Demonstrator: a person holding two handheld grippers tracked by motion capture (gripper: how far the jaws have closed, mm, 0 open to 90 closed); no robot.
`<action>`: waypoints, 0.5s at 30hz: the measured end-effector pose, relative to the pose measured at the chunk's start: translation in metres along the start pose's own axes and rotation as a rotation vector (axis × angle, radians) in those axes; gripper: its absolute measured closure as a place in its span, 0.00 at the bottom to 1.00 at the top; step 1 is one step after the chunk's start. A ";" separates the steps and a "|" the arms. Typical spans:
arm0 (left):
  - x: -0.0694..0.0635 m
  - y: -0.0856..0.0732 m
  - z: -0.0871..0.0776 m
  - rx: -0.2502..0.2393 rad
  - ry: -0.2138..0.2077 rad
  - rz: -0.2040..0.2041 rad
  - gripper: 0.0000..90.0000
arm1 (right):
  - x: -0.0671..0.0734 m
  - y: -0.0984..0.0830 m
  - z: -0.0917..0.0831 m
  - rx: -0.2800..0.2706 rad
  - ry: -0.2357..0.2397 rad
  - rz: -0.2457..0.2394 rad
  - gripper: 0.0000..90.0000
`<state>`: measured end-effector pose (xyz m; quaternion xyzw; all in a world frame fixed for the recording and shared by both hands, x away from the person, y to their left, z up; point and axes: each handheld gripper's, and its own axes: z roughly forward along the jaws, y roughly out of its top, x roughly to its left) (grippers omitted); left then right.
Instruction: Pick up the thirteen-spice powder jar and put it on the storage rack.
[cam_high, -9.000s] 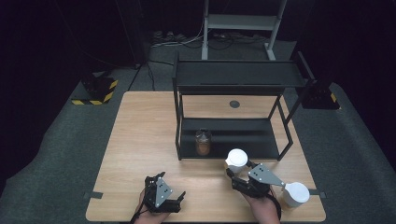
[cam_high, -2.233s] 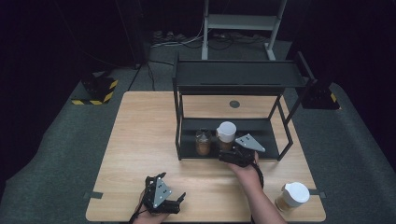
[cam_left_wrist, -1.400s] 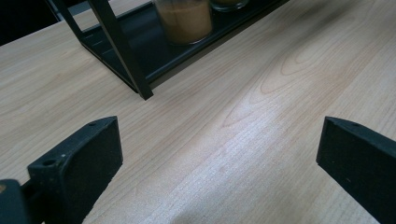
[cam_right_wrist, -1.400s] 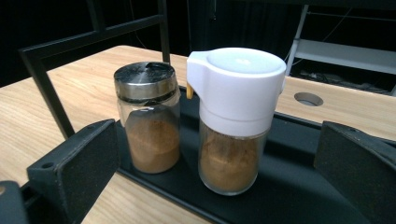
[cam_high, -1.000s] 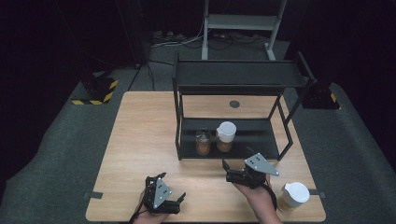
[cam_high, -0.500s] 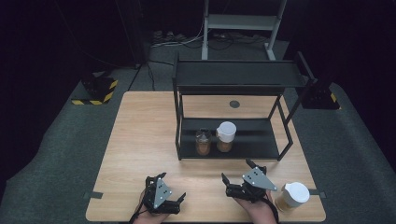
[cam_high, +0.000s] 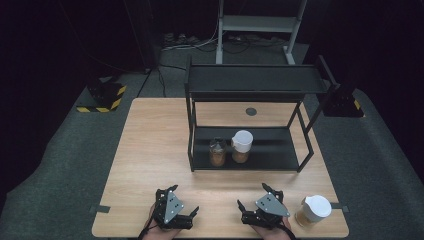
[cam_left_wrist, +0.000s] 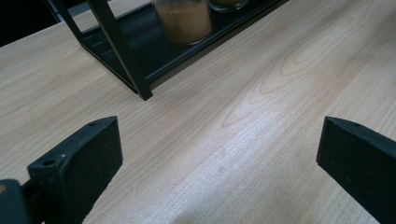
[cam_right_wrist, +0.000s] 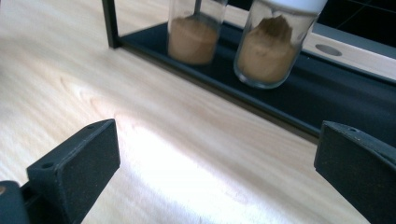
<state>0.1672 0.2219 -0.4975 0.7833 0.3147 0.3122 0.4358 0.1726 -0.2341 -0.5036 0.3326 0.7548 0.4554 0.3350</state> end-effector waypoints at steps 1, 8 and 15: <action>0.000 0.000 0.000 0.000 0.001 0.000 0.01 | 0.001 0.001 0.000 0.010 0.001 -0.010 0.00; 0.001 -0.001 0.000 -0.006 -0.004 -0.004 0.01 | 0.005 0.006 0.002 0.042 0.007 -0.065 0.00; -0.004 0.002 0.001 0.013 0.008 0.030 0.01 | 0.003 0.007 0.002 0.046 0.011 -0.057 0.00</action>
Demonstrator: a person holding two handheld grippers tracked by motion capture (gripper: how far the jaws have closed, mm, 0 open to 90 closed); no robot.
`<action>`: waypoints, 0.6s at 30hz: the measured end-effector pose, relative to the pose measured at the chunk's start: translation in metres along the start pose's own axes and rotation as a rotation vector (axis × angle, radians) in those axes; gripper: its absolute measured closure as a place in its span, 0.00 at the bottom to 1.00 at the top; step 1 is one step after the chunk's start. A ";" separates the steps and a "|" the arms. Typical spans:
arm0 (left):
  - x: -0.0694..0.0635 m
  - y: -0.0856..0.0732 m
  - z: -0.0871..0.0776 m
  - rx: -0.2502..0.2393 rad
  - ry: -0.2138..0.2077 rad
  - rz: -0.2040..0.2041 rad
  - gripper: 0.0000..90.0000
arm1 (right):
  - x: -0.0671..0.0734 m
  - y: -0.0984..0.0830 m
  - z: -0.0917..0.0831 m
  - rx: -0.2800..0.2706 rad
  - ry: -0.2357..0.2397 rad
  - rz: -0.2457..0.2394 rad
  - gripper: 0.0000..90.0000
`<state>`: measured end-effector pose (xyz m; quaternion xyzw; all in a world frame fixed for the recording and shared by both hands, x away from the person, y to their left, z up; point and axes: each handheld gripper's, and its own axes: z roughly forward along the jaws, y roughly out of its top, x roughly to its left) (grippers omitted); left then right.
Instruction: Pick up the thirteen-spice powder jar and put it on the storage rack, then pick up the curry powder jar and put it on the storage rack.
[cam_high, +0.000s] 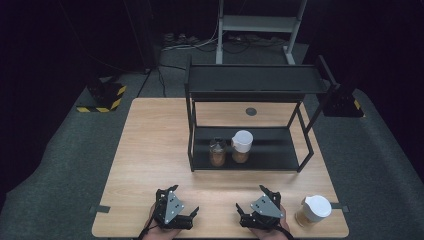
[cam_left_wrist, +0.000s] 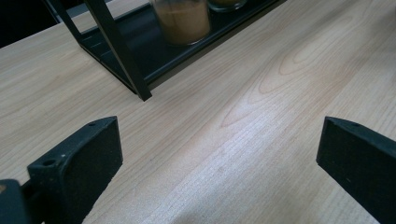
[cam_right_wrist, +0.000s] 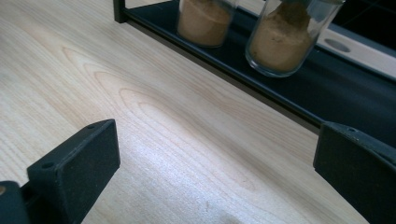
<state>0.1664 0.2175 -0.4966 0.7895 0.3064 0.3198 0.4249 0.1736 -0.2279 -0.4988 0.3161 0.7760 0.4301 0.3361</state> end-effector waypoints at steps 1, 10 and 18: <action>-0.002 0.000 0.001 0.002 0.001 0.007 0.01 | 0.000 -0.002 -0.001 -0.009 -0.001 0.007 0.00; -0.004 0.000 0.000 0.001 -0.004 0.043 0.01 | -0.004 -0.006 -0.003 -0.029 0.013 0.014 0.00; -0.006 -0.001 0.000 -0.006 -0.001 0.054 0.01 | -0.008 -0.009 -0.006 -0.071 0.028 0.029 0.00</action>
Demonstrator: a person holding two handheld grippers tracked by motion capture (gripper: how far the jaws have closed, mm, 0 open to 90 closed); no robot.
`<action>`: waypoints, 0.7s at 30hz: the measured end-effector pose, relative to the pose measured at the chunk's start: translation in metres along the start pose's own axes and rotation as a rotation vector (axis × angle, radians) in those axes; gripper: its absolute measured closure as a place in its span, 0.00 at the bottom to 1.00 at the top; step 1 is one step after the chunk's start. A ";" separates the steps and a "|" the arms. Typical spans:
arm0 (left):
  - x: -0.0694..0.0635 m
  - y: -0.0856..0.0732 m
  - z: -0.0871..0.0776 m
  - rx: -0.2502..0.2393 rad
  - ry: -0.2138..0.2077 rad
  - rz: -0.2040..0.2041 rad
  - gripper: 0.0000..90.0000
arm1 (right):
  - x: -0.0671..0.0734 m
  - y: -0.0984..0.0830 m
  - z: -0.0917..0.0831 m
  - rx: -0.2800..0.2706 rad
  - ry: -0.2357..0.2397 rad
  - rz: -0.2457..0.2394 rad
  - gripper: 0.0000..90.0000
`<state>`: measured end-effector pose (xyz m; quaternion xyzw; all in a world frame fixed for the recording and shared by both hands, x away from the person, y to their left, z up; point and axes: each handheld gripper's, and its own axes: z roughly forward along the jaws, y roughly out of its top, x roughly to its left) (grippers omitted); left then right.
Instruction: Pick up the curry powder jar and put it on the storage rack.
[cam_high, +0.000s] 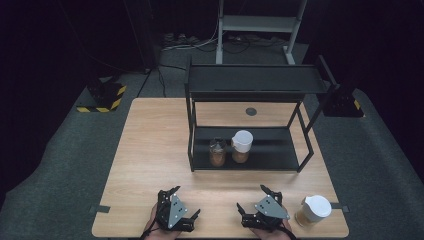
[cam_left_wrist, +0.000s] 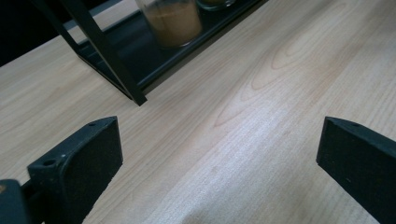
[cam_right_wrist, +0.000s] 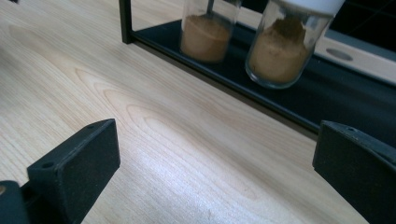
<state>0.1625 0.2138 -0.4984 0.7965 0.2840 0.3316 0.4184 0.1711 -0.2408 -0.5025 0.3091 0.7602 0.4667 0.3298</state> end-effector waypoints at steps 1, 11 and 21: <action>0.000 0.000 0.000 0.001 0.002 -0.003 0.01 | 0.000 0.000 -0.001 -0.006 0.002 -0.005 0.00; 0.001 -0.001 -0.001 -0.006 -0.005 -0.003 0.01 | -0.006 0.005 -0.015 -0.067 0.013 0.015 0.00; 0.002 -0.001 -0.001 -0.007 -0.006 -0.006 0.01 | -0.011 0.010 -0.027 -0.117 0.021 0.044 0.00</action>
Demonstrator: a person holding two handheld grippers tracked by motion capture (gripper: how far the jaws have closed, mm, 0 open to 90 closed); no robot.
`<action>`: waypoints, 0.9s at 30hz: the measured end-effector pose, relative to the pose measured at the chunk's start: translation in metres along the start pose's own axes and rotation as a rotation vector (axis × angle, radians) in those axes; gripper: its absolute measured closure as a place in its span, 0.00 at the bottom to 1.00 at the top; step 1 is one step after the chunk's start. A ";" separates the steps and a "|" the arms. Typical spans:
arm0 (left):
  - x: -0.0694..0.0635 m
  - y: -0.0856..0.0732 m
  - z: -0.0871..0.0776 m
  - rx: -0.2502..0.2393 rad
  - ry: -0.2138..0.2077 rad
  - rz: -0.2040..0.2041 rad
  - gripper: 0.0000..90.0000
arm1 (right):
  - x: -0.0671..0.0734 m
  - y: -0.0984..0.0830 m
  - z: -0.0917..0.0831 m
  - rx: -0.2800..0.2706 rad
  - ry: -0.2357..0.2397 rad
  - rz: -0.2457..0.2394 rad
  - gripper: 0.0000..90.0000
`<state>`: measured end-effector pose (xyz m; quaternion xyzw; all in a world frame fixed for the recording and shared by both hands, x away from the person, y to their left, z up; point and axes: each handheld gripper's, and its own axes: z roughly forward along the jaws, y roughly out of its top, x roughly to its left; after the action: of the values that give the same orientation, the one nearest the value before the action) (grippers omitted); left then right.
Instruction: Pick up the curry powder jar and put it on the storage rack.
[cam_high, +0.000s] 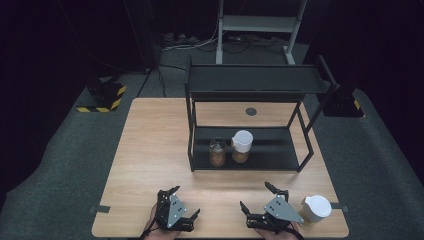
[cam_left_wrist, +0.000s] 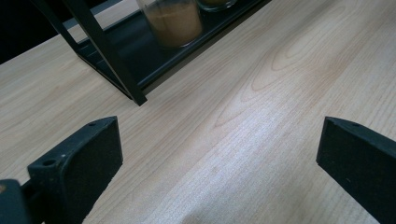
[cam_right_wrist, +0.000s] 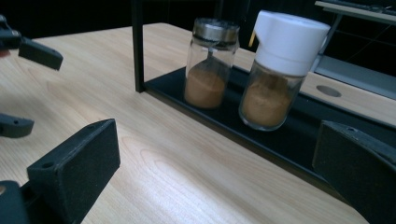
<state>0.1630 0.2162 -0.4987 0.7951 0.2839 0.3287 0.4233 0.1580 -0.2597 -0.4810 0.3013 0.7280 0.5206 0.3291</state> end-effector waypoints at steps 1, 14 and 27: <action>0.000 0.000 0.000 0.000 -0.001 -0.001 0.01 | 0.000 0.001 -0.002 -0.008 -0.003 0.002 0.00; 0.002 -0.001 0.000 -0.005 -0.009 -0.012 0.01 | -0.002 0.011 -0.014 -0.036 0.003 0.012 0.00; 0.004 -0.002 -0.001 -0.008 -0.016 -0.017 0.01 | -0.007 0.017 -0.037 -0.053 -0.009 0.036 0.00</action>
<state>0.1649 0.2202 -0.4987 0.7935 0.2862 0.3198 0.4314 0.1348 -0.2807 -0.4544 0.3076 0.7069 0.5444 0.3307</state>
